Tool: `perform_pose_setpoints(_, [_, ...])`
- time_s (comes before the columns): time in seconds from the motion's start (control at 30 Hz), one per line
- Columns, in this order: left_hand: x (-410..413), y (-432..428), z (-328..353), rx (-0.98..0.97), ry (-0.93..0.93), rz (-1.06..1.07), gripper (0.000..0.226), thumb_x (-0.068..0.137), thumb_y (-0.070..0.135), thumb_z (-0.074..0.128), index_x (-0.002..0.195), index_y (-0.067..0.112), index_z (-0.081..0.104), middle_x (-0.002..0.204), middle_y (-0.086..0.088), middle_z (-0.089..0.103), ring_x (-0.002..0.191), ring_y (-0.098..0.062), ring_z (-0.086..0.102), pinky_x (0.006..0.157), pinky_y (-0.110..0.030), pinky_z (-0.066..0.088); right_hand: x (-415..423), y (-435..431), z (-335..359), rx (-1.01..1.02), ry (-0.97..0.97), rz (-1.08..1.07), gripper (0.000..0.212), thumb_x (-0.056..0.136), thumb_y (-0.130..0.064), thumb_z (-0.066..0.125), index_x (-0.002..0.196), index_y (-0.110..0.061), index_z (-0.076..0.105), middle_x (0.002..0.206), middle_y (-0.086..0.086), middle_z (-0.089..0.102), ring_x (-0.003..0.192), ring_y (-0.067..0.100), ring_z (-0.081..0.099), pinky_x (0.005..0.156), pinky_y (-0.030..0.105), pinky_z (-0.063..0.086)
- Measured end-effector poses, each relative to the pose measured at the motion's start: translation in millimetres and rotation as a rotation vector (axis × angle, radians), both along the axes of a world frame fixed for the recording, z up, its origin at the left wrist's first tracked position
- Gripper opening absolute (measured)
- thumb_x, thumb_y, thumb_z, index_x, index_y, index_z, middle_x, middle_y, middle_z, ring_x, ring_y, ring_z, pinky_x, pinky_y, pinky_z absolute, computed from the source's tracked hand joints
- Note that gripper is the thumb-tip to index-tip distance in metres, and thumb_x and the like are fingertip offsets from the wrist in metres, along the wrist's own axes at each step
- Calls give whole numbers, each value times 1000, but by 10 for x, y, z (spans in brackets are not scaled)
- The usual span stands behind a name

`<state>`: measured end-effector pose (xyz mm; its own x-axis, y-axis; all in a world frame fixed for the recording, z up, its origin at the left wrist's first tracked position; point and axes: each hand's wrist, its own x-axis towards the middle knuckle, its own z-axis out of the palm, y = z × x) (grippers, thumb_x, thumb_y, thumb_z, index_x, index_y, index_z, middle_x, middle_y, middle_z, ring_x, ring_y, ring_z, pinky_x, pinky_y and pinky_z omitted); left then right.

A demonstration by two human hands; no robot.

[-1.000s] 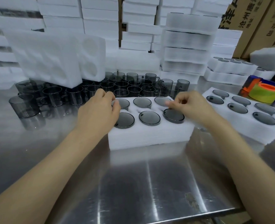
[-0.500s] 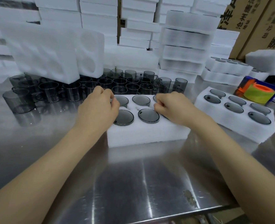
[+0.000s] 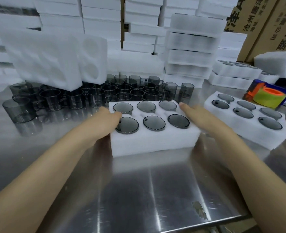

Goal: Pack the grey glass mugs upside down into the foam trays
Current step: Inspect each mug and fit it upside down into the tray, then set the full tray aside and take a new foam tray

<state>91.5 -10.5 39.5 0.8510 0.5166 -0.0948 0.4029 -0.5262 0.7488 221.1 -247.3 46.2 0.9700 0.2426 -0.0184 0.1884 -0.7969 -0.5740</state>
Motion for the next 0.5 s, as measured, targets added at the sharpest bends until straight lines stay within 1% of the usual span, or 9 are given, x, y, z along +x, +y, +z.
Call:
perform_pose_setpoints(0.03, [22,9,-17,-77,10,13,35,96,38,45,119,11,43,93,-3,53,87,-21,51,58,-28,30,-28,11,4,39,60,59,55,97,-55,33,104,-12,68,108,8,65,102,27,59,89,35,45])
perform_pose_setpoints(0.07, [36,10,-29,-141,11,20,45,96,37,45,132,10,36,105,-7,54,97,-25,52,61,-29,33,-50,19,12,88,102,96,53,98,-54,34,107,-15,68,114,6,66,106,26,60,97,37,45])
perform_pose_setpoints(0.13, [82,22,-56,-242,-48,38,51,97,33,45,139,11,30,121,-13,52,105,-30,53,69,-32,41,-69,12,29,289,210,147,46,98,-49,36,109,-17,67,113,5,70,109,27,64,101,42,46])
perform_pose_setpoints(0.23, [111,27,-20,-337,-227,97,35,97,29,46,128,13,39,113,-10,56,102,-29,58,79,-40,51,-87,-61,132,660,398,200,37,96,-47,47,118,-21,62,111,6,71,104,23,67,89,36,54])
perform_pose_setpoints(0.3, [96,26,16,-435,-385,88,28,97,32,47,117,12,51,103,-7,62,87,-23,62,67,-35,51,-61,-114,209,790,352,183,38,92,-44,58,117,-15,54,108,10,69,93,24,70,81,36,56])
perform_pose_setpoints(0.37, [81,-7,57,-644,-546,-12,33,99,36,41,106,12,63,94,-4,68,77,-16,60,65,-30,48,-45,-192,302,908,254,97,20,89,-36,62,100,-20,54,89,5,65,71,19,66,63,30,54])
perform_pose_setpoints(0.4, [80,-35,61,-715,-602,-45,37,101,37,37,100,14,65,93,-1,69,76,-13,59,66,-28,47,-49,-245,363,980,263,62,12,90,-33,60,90,-21,61,79,3,64,63,18,64,56,26,51])
perform_pose_setpoints(0.47, [99,-114,29,-684,-611,-64,39,103,38,33,99,17,65,101,-1,66,83,-10,60,66,-26,45,-20,-417,454,1129,261,-47,26,89,-31,54,70,-21,68,61,1,63,52,19,62,48,21,48])
perform_pose_setpoints(0.5, [100,-176,-10,-618,-596,-68,36,103,35,34,99,18,65,104,-1,65,88,-10,60,66,-26,45,17,-529,487,1191,208,-118,25,89,-31,54,70,-20,67,59,1,62,52,20,61,47,21,48])
